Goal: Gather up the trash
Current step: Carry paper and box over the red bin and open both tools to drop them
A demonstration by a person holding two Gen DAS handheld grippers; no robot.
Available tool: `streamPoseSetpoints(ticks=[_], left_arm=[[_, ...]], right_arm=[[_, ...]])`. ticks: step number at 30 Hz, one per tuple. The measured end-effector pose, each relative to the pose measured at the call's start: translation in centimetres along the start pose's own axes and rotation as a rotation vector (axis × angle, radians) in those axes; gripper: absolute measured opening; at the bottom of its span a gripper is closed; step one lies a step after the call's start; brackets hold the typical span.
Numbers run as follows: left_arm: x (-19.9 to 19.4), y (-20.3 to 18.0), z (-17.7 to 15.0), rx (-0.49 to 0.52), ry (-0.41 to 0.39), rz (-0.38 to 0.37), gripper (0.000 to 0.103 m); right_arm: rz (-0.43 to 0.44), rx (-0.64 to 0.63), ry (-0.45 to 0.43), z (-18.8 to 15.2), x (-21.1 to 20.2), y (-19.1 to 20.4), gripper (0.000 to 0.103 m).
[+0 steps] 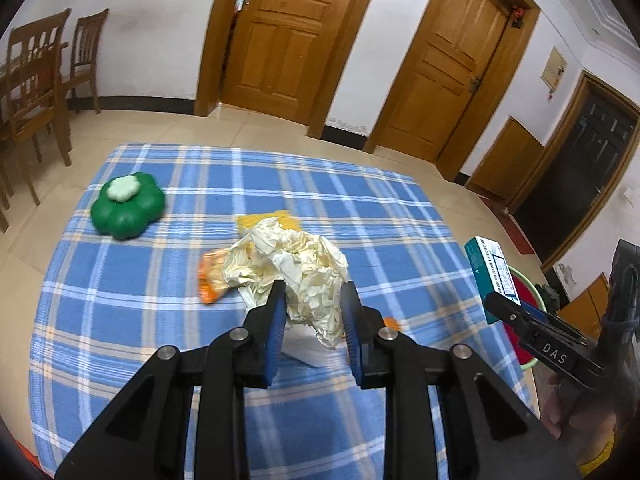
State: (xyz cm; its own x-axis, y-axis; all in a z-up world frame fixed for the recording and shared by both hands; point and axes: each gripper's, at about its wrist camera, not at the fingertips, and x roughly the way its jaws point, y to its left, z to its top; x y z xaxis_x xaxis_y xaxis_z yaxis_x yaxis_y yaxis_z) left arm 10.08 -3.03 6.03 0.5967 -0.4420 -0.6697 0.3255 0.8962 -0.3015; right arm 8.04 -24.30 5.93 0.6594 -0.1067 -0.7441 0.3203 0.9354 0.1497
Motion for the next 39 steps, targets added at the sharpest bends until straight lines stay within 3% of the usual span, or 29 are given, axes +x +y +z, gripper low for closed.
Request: streamPoseSetpoints(ticks=[20, 39], left_arm=[[2.8, -9.6, 0.6, 0.15, 0.064, -0.09, 0.027], [7.2, -19.7, -0.8, 0.32, 0.144, -0.163, 0.027]], right_arm=[[-0.085, 0.153, -0.054, -0.8, -3.4, -9.1, 0.053], [-0.166, 0.323, -0.033, -3.5, -3.6, -18.6, 0.053]])
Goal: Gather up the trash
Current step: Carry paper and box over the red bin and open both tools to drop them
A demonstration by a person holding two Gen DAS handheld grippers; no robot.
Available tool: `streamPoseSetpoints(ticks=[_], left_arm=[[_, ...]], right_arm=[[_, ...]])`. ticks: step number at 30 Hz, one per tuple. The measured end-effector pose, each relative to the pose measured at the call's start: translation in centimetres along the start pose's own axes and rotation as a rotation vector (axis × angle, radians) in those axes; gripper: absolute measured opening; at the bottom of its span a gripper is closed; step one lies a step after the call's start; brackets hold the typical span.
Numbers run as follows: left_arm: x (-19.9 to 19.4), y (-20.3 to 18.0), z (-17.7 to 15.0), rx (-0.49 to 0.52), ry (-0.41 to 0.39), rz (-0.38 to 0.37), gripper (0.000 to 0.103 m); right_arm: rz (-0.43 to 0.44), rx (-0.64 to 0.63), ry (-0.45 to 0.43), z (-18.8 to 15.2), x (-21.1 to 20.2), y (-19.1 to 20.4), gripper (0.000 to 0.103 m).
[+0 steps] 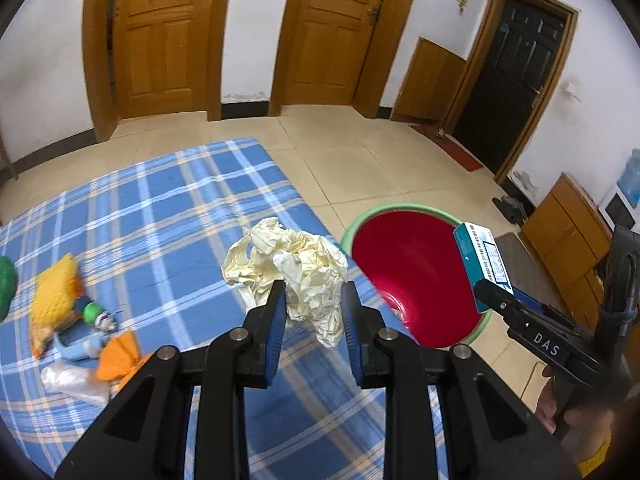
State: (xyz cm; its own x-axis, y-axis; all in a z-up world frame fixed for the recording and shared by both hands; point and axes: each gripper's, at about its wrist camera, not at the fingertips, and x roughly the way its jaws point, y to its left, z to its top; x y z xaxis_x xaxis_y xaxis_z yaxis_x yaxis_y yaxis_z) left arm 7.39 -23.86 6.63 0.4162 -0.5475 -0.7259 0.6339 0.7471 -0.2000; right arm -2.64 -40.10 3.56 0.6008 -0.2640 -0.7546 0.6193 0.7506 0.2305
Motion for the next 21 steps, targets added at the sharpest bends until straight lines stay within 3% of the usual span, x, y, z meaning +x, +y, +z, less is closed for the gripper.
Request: streamPoseSetpoints(ticks=[21], left_arm=[[6.3, -5.2, 0.8, 0.095, 0.097, -0.028, 0.027]], right_arm=[[-0.023, 0.085, 0.017, 0.4, 2.0, -4.2, 0.055]])
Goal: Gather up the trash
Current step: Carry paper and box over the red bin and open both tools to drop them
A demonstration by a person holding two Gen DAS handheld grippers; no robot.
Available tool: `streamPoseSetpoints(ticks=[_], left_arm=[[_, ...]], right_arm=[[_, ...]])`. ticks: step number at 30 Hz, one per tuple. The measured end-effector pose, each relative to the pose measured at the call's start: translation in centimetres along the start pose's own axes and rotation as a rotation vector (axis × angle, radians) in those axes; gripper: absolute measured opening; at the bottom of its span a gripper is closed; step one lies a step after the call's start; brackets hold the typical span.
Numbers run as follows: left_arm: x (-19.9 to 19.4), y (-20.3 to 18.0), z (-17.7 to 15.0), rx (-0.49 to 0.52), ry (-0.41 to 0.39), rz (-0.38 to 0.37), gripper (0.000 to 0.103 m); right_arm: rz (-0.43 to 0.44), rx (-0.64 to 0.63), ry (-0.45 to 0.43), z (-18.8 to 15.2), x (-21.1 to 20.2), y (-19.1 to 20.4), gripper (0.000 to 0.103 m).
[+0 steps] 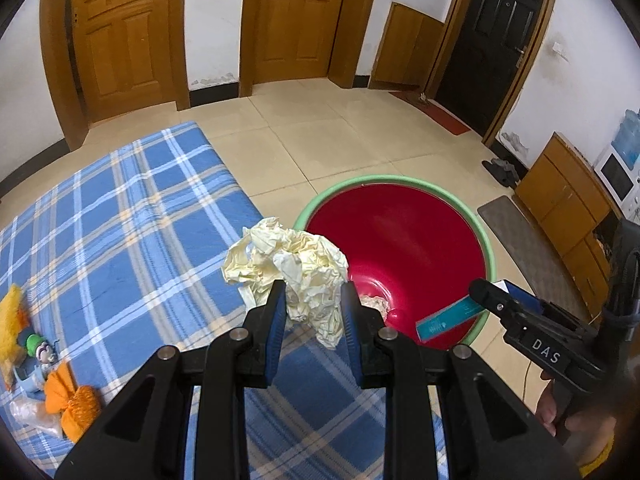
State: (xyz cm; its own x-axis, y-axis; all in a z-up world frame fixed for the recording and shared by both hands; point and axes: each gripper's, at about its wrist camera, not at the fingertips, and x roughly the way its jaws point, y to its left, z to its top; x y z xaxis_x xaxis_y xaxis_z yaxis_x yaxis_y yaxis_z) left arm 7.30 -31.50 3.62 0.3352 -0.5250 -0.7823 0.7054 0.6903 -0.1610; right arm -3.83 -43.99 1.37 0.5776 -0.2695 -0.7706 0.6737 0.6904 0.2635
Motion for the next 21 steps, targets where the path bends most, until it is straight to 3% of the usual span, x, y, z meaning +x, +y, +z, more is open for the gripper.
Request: streamPoseSetpoints(ticks=[21], left_arm=[[4.0, -3.4, 0.0, 0.092, 0.057, -0.009, 0.027]], right_arm=[[-0.025, 0.072, -0.046, 0.5, -0.7, -3.1, 0.06]])
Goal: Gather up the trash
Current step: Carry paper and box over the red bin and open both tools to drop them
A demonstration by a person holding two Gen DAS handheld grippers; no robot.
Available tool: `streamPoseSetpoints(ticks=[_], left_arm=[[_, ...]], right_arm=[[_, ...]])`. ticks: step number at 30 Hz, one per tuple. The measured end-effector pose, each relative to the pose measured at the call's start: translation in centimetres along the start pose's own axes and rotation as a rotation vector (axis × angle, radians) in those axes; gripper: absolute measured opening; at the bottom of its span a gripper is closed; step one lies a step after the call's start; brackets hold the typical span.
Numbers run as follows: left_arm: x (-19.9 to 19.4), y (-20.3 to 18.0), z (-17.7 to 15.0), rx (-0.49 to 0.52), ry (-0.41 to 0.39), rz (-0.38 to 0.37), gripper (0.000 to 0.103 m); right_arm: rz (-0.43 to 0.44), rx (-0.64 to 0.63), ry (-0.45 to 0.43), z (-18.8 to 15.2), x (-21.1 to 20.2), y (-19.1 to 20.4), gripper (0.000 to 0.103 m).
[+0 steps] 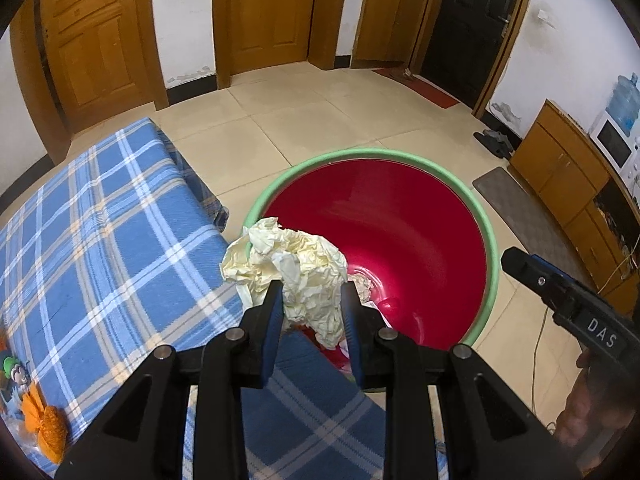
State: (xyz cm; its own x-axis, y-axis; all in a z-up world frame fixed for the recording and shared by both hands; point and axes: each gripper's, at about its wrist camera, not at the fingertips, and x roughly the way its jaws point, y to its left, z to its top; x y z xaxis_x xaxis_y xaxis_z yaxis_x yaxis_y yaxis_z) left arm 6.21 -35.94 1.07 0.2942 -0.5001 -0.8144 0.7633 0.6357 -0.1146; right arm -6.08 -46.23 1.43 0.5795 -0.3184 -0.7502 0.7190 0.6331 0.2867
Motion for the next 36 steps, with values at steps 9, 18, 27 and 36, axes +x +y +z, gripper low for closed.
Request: streamPoseSetpoints(ticks=[9, 18, 27, 36], left_arm=[[0.0, -1.0, 0.2, 0.04, -0.013, 0.0, 0.045], [-0.8, -0.5, 0.1, 0.014, -0.021, 0.0, 0.046], [-2.8, 1.0, -0.5, -0.042, -0.039, 0.006, 0.046], [-5.5, 3.8, -1.9, -0.11, -0.07, 0.05, 0.046]], right_arm=[[-0.009, 0.007, -0.001, 0.1, 0.1, -0.1, 0.062], [-0.007, 0.01, -0.008, 0.2, -0.4, 0.0, 0.064], [0.027, -0.03, -0.005, 0.0, -1.3, 1.6, 0.072], [0.066, -0.076, 0.012, -0.5, -1.8, 4.0, 0.077]])
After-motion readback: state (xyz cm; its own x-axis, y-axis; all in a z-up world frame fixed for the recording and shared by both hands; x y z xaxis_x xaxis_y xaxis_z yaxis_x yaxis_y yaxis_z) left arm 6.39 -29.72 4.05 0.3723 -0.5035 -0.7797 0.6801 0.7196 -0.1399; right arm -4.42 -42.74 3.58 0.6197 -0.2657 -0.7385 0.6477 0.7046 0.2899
